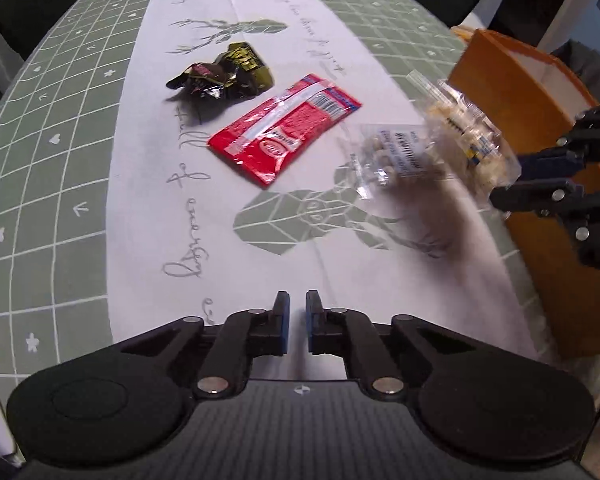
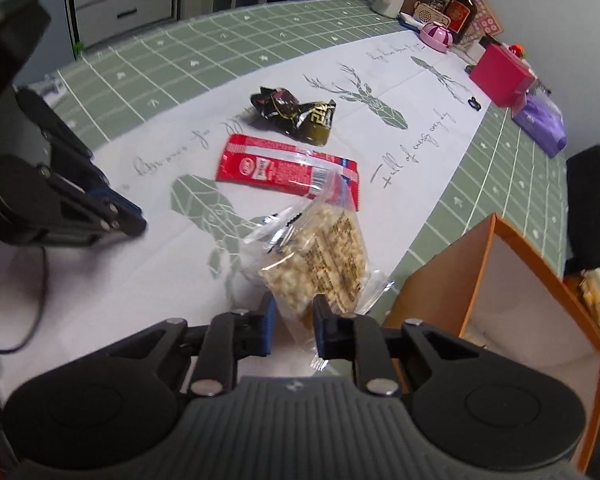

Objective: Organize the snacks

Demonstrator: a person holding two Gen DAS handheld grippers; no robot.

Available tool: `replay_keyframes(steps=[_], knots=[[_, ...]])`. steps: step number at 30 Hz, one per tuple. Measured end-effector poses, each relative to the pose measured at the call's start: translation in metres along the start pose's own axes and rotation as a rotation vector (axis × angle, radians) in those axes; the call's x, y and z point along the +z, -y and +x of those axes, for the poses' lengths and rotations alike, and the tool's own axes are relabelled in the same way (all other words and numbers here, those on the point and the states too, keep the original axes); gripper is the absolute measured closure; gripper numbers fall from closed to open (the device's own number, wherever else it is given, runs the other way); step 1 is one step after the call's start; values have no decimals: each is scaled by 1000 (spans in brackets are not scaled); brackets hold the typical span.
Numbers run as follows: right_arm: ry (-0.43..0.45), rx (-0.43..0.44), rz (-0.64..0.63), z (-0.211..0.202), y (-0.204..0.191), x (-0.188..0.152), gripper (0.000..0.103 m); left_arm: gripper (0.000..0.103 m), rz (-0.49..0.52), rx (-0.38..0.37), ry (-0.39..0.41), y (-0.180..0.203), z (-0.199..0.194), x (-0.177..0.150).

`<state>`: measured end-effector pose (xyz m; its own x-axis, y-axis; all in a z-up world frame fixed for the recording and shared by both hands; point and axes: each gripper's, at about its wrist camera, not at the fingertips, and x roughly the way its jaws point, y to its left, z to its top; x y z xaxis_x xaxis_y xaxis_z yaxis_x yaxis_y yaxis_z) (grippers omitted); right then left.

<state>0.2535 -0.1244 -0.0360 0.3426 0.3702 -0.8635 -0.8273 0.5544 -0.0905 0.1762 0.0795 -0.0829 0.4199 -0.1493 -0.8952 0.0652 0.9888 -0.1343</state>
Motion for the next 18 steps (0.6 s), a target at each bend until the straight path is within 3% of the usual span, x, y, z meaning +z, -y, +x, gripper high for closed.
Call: replay_keyframes(steps=[5, 11, 13, 15, 18], knots=[[-24, 81, 16, -3, -16, -6, 87, 92, 15, -69, 18, 9, -13, -2], [-60, 157, 23, 12, -33, -12, 86, 83, -14, -98, 37, 9, -26, -3], [-57, 166, 16, 12, -35, -12, 83, 68, -37, -123, 52, 6, -31, -3], [-52, 160, 6, 7, -35, -11, 69, 55, -51, -144, 78, 5, -36, -2], [-53, 92, -37, 2, -35, -8, 67, 49, -34, -146, 103, 9, -38, 1]])
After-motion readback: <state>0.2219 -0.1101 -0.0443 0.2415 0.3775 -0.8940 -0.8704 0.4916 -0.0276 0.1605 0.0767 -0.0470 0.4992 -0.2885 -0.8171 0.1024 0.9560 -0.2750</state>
